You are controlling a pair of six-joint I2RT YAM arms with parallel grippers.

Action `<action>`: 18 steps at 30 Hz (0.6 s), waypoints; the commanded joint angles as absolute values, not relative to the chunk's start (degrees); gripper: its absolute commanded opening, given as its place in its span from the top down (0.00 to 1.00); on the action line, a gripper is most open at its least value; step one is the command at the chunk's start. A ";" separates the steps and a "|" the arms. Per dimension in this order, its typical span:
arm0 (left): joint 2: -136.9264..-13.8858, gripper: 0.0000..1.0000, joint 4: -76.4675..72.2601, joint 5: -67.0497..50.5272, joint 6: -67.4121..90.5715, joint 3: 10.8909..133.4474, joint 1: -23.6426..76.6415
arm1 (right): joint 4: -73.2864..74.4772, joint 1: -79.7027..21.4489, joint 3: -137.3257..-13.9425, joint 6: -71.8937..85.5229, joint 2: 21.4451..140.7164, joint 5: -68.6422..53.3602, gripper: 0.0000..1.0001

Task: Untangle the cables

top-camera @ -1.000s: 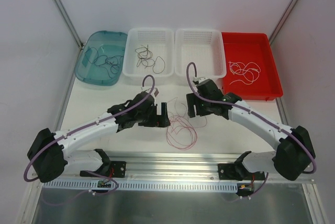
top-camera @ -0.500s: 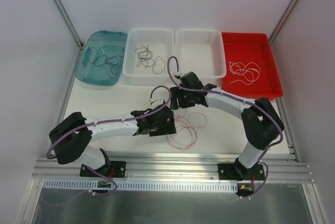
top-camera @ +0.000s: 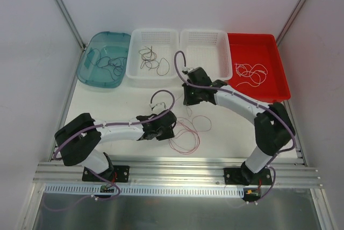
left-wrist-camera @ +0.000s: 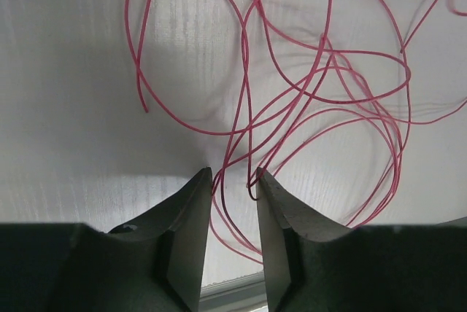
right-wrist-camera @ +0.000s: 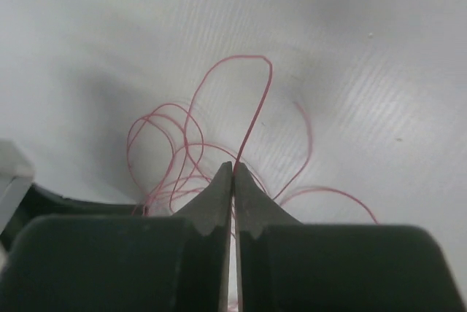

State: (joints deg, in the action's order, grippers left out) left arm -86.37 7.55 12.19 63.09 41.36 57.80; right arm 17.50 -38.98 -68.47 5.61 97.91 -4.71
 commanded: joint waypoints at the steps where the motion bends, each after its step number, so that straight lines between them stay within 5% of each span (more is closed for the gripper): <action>1: -85.34 0.69 9.40 14.59 64.16 39.11 57.66 | 25.12 -37.71 -76.26 0.27 86.07 -0.44 0.99; 9: -83.32 0.71 10.19 13.45 63.46 37.79 54.50 | 38.84 -33.23 -92.89 -7.91 73.22 5.71 0.99; 18: -77.09 0.72 12.65 11.87 58.63 34.37 42.12 | 37.36 -25.32 -101.16 -9.67 67.76 4.48 0.99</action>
State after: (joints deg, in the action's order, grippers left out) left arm -79.99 8.56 11.92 61.87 36.01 46.06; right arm 35.68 -26.50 -99.88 -7.62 66.37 4.14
